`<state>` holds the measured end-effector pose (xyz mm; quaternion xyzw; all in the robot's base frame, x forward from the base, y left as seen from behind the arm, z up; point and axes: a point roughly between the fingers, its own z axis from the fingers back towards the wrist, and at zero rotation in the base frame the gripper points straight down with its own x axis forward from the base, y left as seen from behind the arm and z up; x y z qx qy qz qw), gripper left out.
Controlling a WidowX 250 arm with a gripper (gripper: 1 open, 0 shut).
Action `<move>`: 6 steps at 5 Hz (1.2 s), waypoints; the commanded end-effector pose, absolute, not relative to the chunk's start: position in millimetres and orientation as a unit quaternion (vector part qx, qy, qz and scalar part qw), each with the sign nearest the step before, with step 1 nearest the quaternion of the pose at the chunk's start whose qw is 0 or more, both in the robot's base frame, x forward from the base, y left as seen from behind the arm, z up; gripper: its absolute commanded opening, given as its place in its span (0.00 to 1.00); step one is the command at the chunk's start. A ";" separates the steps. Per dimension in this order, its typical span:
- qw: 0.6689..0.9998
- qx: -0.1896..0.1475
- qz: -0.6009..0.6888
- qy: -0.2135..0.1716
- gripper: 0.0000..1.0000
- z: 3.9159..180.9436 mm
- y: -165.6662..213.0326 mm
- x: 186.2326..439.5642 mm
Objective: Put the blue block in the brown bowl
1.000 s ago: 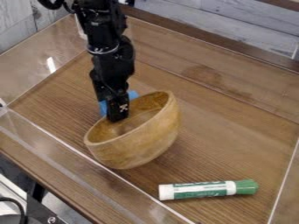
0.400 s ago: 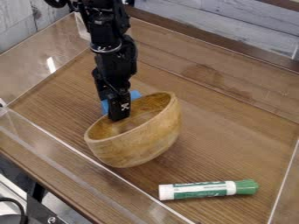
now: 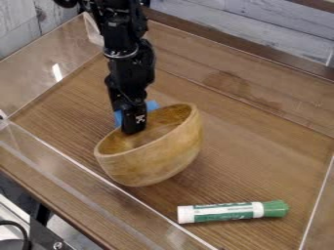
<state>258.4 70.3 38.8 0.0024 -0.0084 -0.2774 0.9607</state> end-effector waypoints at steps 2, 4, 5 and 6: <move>0.956 0.014 -0.292 -0.014 0.00 40.2 69.4 267.6; 0.954 0.017 -0.300 -0.011 0.00 40.1 67.7 270.1; 0.953 0.019 -0.303 -0.010 0.00 40.5 66.7 271.2; 0.952 0.021 -0.306 -0.009 0.00 40.9 66.0 272.2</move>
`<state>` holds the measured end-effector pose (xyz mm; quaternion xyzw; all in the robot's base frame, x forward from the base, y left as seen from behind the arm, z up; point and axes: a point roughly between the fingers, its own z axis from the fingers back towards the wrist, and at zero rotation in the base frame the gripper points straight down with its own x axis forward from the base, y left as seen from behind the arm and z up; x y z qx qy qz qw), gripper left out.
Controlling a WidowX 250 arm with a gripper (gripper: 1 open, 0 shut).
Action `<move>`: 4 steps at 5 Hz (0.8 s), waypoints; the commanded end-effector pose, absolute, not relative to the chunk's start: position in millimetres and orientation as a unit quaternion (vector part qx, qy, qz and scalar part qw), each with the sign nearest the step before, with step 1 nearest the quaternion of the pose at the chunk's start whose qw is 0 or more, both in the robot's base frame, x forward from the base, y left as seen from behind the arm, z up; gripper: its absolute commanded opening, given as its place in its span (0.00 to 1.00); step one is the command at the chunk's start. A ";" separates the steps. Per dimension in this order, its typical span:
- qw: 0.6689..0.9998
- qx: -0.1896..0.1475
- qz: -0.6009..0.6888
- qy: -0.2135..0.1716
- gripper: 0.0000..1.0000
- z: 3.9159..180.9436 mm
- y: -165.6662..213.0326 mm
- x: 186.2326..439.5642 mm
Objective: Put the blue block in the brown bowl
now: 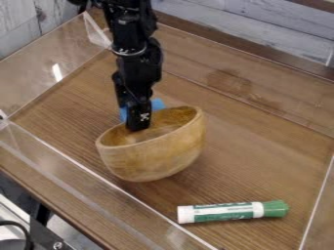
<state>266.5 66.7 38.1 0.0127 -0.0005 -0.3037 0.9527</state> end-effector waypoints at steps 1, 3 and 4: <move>0.951 0.023 -0.308 -0.007 0.00 40.7 65.4 273.0; 0.950 0.027 -0.312 -0.005 0.00 40.6 64.3 273.8; 0.949 0.029 -0.314 -0.005 0.00 41.1 63.7 274.0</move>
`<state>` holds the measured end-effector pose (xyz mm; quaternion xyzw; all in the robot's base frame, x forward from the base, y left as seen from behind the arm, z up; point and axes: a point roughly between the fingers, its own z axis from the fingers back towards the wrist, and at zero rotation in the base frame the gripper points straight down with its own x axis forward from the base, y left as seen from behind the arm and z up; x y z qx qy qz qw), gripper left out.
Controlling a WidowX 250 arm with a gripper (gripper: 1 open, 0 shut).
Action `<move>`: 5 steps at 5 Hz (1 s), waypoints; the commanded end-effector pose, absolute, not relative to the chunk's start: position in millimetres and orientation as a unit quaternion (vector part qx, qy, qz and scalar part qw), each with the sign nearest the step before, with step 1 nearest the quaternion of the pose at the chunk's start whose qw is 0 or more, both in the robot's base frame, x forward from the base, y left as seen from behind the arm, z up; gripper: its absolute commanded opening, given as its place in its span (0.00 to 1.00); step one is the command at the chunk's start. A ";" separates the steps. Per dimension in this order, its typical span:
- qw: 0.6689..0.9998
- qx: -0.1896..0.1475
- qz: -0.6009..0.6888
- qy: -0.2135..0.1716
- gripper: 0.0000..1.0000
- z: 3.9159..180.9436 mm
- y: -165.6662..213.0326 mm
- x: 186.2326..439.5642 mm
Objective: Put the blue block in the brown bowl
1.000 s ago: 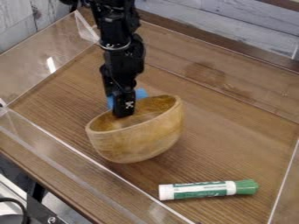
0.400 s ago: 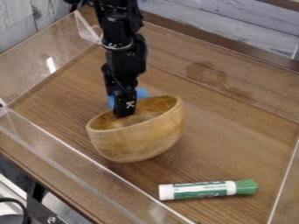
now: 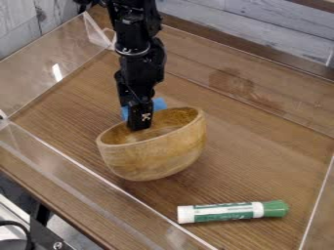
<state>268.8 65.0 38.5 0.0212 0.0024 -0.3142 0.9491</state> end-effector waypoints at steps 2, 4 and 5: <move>0.949 0.034 -0.315 -0.004 0.00 42.9 62.7 273.6; 0.948 0.036 -0.315 -0.004 0.00 46.0 61.8 272.3; 0.949 0.031 -0.313 -0.009 1.00 50.0 60.3 273.5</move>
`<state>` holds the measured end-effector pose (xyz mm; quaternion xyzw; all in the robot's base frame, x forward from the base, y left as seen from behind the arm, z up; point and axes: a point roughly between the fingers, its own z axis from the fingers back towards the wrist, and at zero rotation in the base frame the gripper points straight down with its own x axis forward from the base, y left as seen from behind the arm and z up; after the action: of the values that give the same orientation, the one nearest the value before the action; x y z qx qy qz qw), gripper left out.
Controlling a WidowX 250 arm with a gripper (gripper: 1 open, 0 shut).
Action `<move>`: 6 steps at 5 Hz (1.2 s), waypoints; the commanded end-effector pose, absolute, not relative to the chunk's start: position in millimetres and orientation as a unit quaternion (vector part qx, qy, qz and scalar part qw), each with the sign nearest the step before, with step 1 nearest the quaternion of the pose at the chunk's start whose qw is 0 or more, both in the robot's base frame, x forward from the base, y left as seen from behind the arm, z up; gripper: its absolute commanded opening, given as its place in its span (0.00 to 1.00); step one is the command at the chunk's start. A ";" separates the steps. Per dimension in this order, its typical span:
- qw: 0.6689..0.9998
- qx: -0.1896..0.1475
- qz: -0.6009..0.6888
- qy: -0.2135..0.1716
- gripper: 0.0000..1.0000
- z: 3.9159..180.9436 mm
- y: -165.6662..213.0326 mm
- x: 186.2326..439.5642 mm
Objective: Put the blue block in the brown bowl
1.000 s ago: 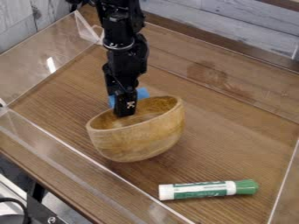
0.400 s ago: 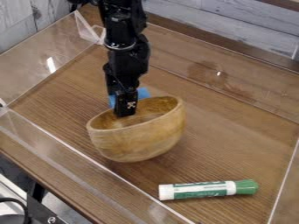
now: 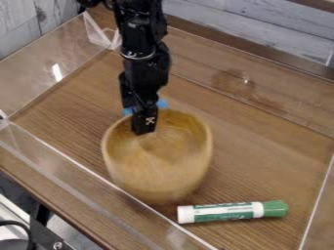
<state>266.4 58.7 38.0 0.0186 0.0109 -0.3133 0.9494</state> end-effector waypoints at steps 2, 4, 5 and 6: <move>0.947 0.034 -0.318 -0.019 1.00 52.9 64.0 277.5; 0.946 0.036 -0.321 -0.025 1.00 52.9 66.9 279.6; 0.946 0.037 -0.322 -0.029 1.00 53.2 68.4 280.6; 0.945 0.039 -0.323 -0.032 1.00 54.0 70.1 281.8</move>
<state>269.7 64.8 38.8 0.0208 -0.0037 -0.3268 0.9449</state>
